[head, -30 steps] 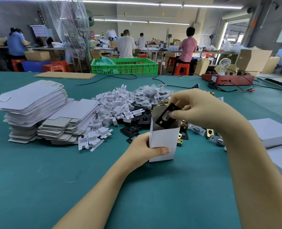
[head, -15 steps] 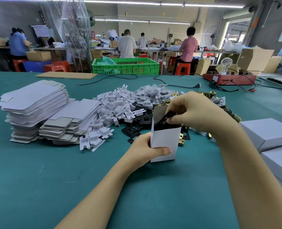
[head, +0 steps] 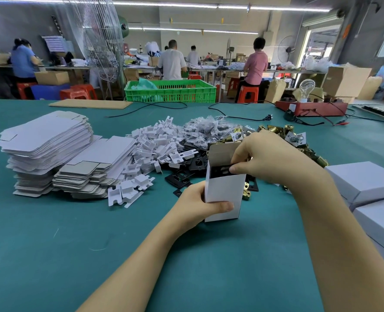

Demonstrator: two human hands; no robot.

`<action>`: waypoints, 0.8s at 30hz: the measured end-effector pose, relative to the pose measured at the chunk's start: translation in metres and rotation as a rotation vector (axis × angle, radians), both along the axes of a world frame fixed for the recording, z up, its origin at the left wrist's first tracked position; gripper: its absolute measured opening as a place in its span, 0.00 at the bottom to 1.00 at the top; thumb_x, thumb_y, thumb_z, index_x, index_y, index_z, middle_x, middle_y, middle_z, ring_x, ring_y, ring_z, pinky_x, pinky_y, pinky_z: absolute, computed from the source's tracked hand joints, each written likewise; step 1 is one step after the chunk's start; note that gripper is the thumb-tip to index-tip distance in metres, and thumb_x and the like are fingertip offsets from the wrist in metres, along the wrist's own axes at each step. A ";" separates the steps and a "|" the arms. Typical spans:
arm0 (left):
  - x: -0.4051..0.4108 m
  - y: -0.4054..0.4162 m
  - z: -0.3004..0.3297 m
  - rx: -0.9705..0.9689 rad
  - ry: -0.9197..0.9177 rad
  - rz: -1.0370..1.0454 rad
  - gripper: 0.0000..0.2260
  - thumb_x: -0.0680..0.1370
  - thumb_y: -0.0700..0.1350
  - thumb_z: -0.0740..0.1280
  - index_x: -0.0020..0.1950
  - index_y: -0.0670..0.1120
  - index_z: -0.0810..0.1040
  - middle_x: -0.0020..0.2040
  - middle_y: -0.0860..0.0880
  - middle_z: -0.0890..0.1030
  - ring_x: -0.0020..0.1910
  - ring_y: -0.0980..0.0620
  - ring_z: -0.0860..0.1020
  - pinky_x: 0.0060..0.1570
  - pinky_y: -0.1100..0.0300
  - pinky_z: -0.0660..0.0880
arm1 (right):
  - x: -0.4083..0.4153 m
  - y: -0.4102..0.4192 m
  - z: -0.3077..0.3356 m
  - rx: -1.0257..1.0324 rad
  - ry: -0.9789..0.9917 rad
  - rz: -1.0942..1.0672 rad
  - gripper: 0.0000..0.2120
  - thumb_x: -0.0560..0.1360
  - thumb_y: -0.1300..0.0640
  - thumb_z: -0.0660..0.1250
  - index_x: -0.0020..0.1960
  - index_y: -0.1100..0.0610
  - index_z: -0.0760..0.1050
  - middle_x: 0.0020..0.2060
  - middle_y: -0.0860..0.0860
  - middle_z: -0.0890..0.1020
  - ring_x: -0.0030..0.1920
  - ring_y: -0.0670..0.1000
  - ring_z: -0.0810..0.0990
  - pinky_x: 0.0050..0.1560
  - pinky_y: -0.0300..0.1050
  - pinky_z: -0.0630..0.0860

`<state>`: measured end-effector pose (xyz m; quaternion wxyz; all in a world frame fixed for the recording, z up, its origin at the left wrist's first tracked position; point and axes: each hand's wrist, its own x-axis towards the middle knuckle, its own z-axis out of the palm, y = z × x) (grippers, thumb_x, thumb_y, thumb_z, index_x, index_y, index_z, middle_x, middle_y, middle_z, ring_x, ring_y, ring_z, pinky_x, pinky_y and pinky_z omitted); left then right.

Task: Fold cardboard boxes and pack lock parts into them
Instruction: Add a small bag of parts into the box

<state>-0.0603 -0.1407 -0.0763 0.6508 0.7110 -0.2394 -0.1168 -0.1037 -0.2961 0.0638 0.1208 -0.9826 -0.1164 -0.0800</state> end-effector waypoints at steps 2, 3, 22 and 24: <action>0.001 0.000 0.000 0.009 -0.007 -0.003 0.19 0.63 0.51 0.78 0.54 0.53 0.82 0.50 0.53 0.85 0.50 0.55 0.82 0.47 0.63 0.77 | -0.001 -0.001 0.001 -0.011 0.006 0.001 0.05 0.74 0.54 0.70 0.47 0.52 0.84 0.43 0.48 0.85 0.45 0.48 0.79 0.41 0.37 0.69; 0.001 0.001 -0.001 0.015 -0.010 -0.004 0.19 0.64 0.49 0.77 0.54 0.52 0.82 0.50 0.52 0.85 0.50 0.54 0.83 0.48 0.62 0.78 | -0.001 0.000 0.002 -0.014 0.005 0.002 0.05 0.74 0.55 0.70 0.47 0.52 0.84 0.43 0.47 0.84 0.45 0.48 0.79 0.42 0.37 0.71; -0.001 0.001 0.001 0.041 -0.037 0.032 0.19 0.64 0.46 0.77 0.54 0.52 0.83 0.50 0.53 0.85 0.50 0.55 0.82 0.49 0.62 0.79 | 0.008 -0.056 -0.012 0.399 0.007 -0.218 0.10 0.77 0.53 0.66 0.39 0.53 0.81 0.32 0.49 0.84 0.34 0.47 0.82 0.38 0.42 0.77; 0.000 0.001 0.001 -0.016 -0.020 0.083 0.18 0.63 0.45 0.78 0.52 0.52 0.83 0.49 0.53 0.86 0.50 0.54 0.83 0.49 0.61 0.79 | 0.014 -0.062 -0.022 0.419 0.041 -0.246 0.10 0.77 0.54 0.66 0.40 0.54 0.81 0.31 0.49 0.84 0.32 0.44 0.81 0.37 0.39 0.75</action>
